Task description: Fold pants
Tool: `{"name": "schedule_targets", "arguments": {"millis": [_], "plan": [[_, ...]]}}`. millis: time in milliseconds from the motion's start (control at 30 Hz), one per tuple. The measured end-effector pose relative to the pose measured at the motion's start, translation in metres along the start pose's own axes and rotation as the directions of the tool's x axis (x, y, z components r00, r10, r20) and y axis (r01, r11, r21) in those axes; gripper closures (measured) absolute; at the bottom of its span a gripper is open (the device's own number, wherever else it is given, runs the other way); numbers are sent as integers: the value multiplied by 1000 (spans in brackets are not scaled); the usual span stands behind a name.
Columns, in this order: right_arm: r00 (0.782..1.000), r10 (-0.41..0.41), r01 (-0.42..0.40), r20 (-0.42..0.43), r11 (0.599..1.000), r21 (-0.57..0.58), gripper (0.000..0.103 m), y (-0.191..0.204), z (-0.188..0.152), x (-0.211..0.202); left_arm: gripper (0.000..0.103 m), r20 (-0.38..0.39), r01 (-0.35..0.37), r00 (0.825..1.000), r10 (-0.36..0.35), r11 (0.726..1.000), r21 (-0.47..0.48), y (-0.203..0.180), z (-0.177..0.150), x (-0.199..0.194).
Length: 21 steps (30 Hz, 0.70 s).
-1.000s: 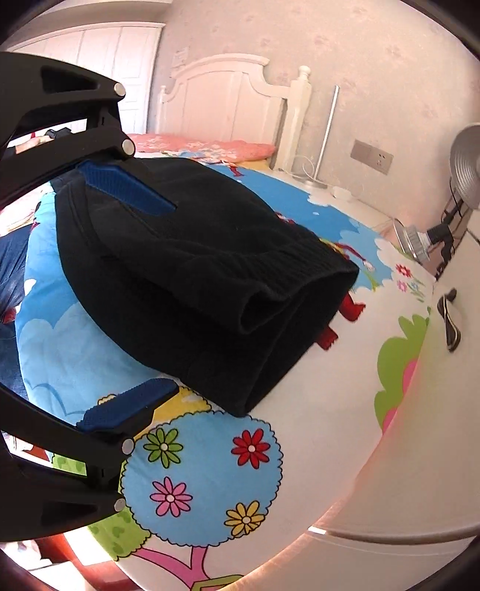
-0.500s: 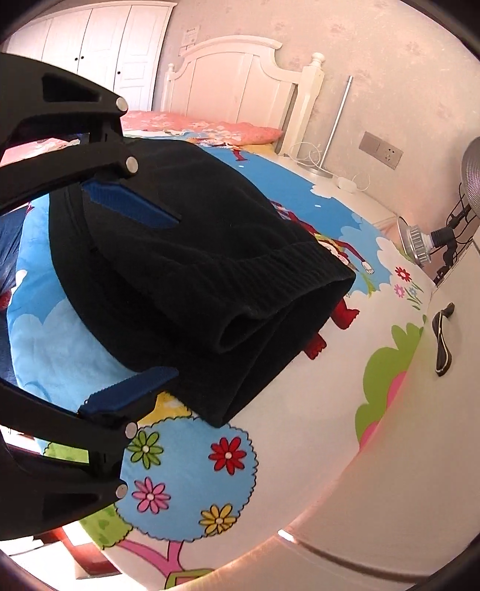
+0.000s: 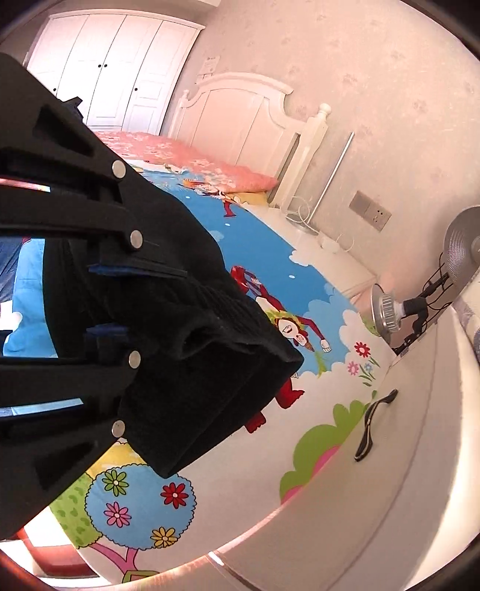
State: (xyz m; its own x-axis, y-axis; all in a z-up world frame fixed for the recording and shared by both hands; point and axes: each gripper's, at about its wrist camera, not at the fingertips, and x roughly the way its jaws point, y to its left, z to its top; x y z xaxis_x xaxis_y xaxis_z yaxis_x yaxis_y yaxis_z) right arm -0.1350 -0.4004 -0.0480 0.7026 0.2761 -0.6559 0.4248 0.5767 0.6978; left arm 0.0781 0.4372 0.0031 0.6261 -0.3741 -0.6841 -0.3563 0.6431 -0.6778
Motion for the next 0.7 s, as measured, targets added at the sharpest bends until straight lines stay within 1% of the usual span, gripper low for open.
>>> {"name": "schedule_targets", "arguments": {"millis": [33,67,100,133,167,200,300,367,400,433,467,500,533,567,600,633,667,700], "plan": [[999,-32,32,-16,999,3,82,-10,-2,6,97,2,-11,1000,11,1000,-15,11,-7,-2],[996,-62,64,-57,998,30,82,-28,-5,19,97,-5,-30,1000,29,999,-26,25,-13,2],[992,-79,85,-97,994,61,82,-44,-9,32,97,-40,-45,998,42,997,-63,46,-20,12],[987,-94,104,-131,991,78,82,-56,-13,43,97,-78,-45,996,36,993,-113,66,-25,21],[983,-105,118,-148,990,83,82,-65,-18,50,97,-106,-44,994,28,988,-149,82,-31,28],[985,-94,107,-145,991,81,83,-67,-19,50,97,-117,-51,993,33,986,-160,93,-37,32],[986,-87,96,-139,993,61,83,-60,-14,45,94,-137,-34,991,9,982,-185,103,-40,35],[985,-90,98,-144,994,48,83,-54,-10,46,91,-146,-20,989,-12,976,-216,105,-34,35],[985,-91,99,-145,994,44,83,-52,-10,46,87,-147,-12,989,-23,973,-230,105,-32,35],[985,-93,100,-146,994,42,83,-51,-9,46,81,-145,-2,989,-34,970,-242,104,-29,35],[984,-95,103,-148,994,45,83,-52,-9,46,80,-141,0,989,-35,969,-245,102,-26,35],[984,-98,107,-151,993,51,83,-54,-10,47,80,-145,-16,989,-18,972,-234,99,-23,35],[983,-102,111,-155,992,55,83,-56,-11,47,90,-152,-36,988,2,974,-224,96,-21,36],[982,-102,113,-156,992,58,83,-56,-10,48,94,-158,-53,987,21,979,-199,89,-20,38],[983,-99,110,-154,992,60,83,-55,-10,48,95,-150,-80,987,60,988,-132,73,-16,35],[984,-95,105,-151,993,61,83,-53,-9,47,95,-108,-85,991,81,996,-31,45,-13,25],[986,-88,98,-144,993,61,83,-51,-9,43,95,-61,-69,996,72,997,47,24,-13,13],[987,-84,93,-138,994,57,83,-49,-10,39,95,3,-68,998,68,988,141,3,-18,-6]]}}
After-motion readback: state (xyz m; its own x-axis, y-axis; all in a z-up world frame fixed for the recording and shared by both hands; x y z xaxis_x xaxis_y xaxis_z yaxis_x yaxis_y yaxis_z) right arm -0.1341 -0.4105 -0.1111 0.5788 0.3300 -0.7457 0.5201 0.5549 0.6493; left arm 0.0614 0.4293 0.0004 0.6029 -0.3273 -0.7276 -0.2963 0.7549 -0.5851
